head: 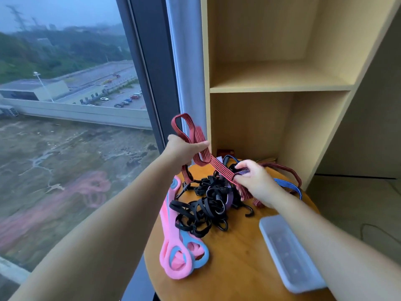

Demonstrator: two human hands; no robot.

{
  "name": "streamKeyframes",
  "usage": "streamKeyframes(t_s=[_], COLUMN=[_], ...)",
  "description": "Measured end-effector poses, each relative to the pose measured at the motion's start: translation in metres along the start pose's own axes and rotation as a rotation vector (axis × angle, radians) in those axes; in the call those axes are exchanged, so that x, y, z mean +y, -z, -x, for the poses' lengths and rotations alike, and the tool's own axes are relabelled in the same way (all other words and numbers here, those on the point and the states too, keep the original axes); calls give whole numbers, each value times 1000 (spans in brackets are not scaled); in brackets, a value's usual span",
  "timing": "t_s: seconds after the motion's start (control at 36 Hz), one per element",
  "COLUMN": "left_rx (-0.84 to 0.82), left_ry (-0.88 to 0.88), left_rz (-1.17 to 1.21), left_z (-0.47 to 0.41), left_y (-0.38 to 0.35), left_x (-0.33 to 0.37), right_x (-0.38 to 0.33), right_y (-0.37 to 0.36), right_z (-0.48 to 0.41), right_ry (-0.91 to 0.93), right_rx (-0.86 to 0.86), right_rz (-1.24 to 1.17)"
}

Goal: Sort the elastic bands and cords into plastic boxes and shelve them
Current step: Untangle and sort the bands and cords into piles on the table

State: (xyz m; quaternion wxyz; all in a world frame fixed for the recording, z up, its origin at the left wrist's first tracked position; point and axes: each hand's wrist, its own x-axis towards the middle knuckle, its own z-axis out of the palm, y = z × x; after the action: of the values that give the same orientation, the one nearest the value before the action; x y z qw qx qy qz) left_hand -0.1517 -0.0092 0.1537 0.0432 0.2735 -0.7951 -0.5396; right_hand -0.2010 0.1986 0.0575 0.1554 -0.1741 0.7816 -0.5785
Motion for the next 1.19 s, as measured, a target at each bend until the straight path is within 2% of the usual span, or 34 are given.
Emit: streamKeyframes(t_s=[0.08,0.14,0.22,0.33,0.44,0.53,0.67,0.81,0.92,1.0,1.11,1.19], left_rx=[95,80,41,-9,-92,-165,-278,-322,-303,-352,-389,-394], left_ry=[68,-7,-103,-48,99,135,192,242,231,244,282,331], left_rz=[5,85,170,365,526,571,601,663,745,728,818,888], left_z=[6,9,19,33,41,41,41,41,43,48,48,47], left_y=[-2,-3,-4,-11,-12,-8,-3,-6,-14,-20,-21,-20], left_x=[1,2,4,7,10,14,21,21,21,20,20,20], right_x=[-17,-29,-46,-60,-67,-71,-74,-76,-79,-83,-81,-79], right_y=[14,16,8,-4,-6,-3,1,-2,-2,-1,2,2], right_z=[3,6,12,23,30,35,41,42,41,42,39,41], right_ry=[80,120,120,121,195,278,406,570,734,740,807,872], right_rx=[45,69,22,-64,-114,-175,-267,-157,9,-30,-109,-104], right_rz=[24,30,-108,-232,-48,88,117,268,422,472,606,661])
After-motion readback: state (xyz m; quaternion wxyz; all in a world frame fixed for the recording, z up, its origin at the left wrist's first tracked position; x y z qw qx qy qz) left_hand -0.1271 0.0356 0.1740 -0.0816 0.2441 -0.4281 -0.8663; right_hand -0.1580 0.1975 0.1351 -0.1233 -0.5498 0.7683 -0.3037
